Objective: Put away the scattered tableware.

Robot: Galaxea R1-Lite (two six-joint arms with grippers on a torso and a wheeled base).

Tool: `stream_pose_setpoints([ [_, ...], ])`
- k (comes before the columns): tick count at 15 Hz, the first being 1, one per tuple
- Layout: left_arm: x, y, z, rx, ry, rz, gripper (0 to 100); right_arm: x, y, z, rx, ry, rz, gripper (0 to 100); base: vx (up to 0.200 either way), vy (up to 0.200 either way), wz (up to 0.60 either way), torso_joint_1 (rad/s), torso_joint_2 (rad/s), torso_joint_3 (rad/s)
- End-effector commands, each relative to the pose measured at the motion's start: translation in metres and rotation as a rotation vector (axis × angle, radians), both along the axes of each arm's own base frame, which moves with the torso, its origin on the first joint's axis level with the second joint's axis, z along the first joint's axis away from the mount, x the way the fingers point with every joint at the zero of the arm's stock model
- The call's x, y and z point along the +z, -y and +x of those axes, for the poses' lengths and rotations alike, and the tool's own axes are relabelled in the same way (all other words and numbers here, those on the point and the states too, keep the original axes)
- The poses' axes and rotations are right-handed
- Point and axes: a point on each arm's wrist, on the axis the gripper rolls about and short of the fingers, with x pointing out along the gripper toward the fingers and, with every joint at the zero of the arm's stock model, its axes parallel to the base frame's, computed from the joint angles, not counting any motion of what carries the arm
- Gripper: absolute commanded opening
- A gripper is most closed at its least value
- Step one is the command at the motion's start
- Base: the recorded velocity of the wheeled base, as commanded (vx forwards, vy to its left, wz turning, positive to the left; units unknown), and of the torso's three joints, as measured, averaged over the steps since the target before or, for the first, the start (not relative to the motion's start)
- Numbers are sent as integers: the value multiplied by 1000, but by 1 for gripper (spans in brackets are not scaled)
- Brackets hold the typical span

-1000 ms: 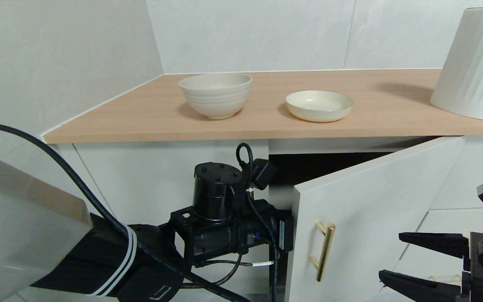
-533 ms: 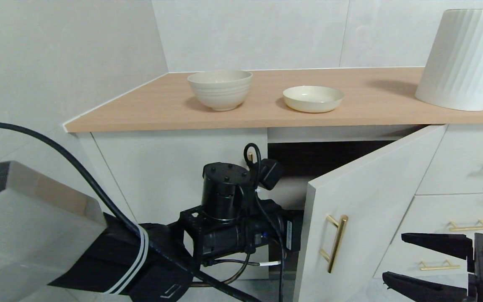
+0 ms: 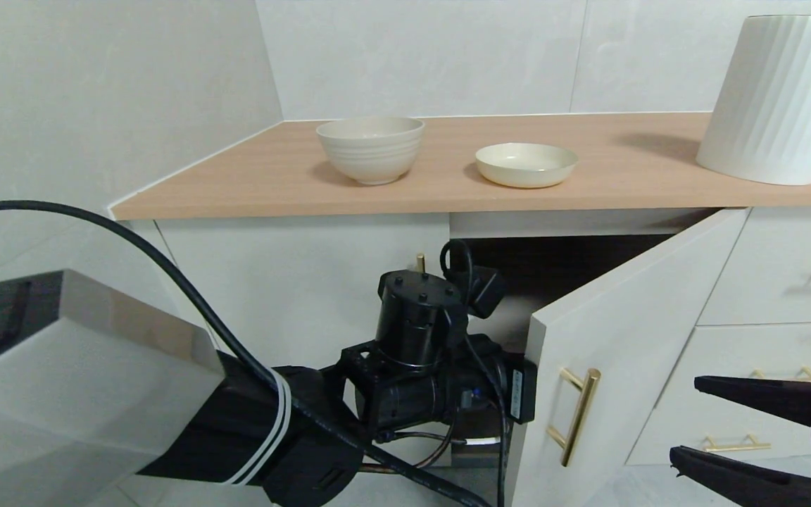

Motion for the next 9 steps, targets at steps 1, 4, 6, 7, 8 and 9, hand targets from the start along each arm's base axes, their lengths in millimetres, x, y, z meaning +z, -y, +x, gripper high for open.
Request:
stream_pose_setpoints([
  [1, 3, 1, -2, -5, 4, -5, 0, 1, 1, -2, 1, 9, 6, 100, -200, 0, 0, 12, 2, 2],
  [4, 7, 5, 1, -7, 3, -4, 0, 2, 1, -2, 1, 13, 9, 100, -67, 0, 0, 2, 2, 1],
  [6, 8, 9, 1, -14, 6, -10, 0, 7, 2, -3, 0, 32, 22, 100, 0, 0, 0, 0, 0, 0],
  [7, 9, 11, 0, -18, 8, -10, 0, 11, 4, -6, -2, 52, 36, 100, 0, 0, 0, 0, 0, 0],
  [8, 8, 13, 0, -21, 5, -7, 0, 14, 5, -7, -2, 63, 44, 100, 0, 0, 0, 0, 0, 0],
  [9, 9, 17, 1, -25, 0, -2, 0, 19, 7, -10, -2, 85, 61, 100, 0, 0, 0, 0, 0, 0],
])
